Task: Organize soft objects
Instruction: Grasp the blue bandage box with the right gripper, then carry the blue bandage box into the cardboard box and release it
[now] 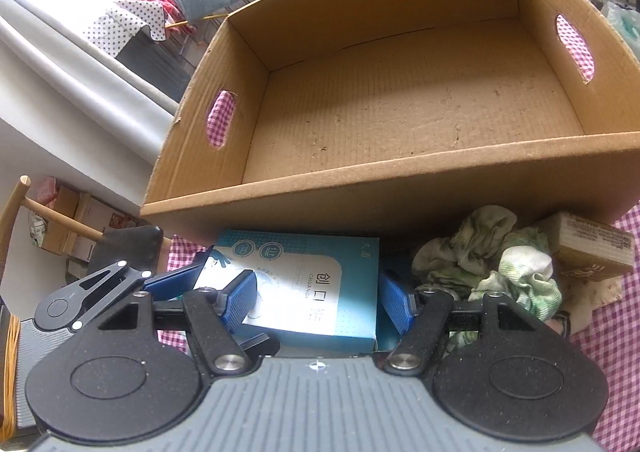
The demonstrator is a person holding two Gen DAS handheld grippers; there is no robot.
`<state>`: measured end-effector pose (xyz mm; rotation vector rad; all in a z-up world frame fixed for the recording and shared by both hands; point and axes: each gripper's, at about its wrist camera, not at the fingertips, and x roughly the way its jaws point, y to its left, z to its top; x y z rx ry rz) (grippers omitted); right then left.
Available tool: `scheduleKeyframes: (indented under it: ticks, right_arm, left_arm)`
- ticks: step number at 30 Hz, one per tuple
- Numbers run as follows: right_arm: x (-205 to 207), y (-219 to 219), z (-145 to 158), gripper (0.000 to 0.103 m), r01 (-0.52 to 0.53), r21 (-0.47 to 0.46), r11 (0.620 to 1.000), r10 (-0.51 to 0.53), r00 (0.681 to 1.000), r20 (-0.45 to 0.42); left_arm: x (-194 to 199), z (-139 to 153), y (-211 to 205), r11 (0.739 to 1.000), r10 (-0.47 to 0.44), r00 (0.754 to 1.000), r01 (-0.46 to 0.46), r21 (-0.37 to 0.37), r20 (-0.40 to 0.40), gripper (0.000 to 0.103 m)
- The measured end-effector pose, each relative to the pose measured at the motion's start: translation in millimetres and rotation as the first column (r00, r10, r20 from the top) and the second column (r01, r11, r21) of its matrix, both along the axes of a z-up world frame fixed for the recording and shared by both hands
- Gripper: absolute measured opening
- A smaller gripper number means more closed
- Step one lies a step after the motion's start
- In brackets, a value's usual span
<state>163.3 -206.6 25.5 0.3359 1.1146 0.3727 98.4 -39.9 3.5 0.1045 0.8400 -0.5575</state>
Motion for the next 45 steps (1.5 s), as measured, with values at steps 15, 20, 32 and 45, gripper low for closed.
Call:
scheduleKeyframes:
  ticks: [15,20,32,45]
  right_arm:
    - [-17,6,11,0.065,-0.049,0.065,0.997,0.043,0.994,0.098]
    - [-18,8,6,0.06,-0.039,0.059,0.997,0.032,0.992,0.12]
    - [-45,9,28,0.049,-0.05,0.046,0.998,0.038,0.973,0.228]
    - [-56,4,97,0.05,-0.082,0.028,0.996,0.063,0.902,0.427]
  left_arm:
    - [-17,8,25,0.997,0.069,0.998,-0.068,0.018,-0.008,0.071]
    - [-16,5,19,0.996,0.062,0.998,-0.062,0.065,0.008,0.071]
    - [-33,13,18,0.991,0.087,0.994,-0.093,0.096,0.071,0.071]
    - [-50,70,9,0.988,0.105,0.957,-0.13,0.078,0.271,0.072]
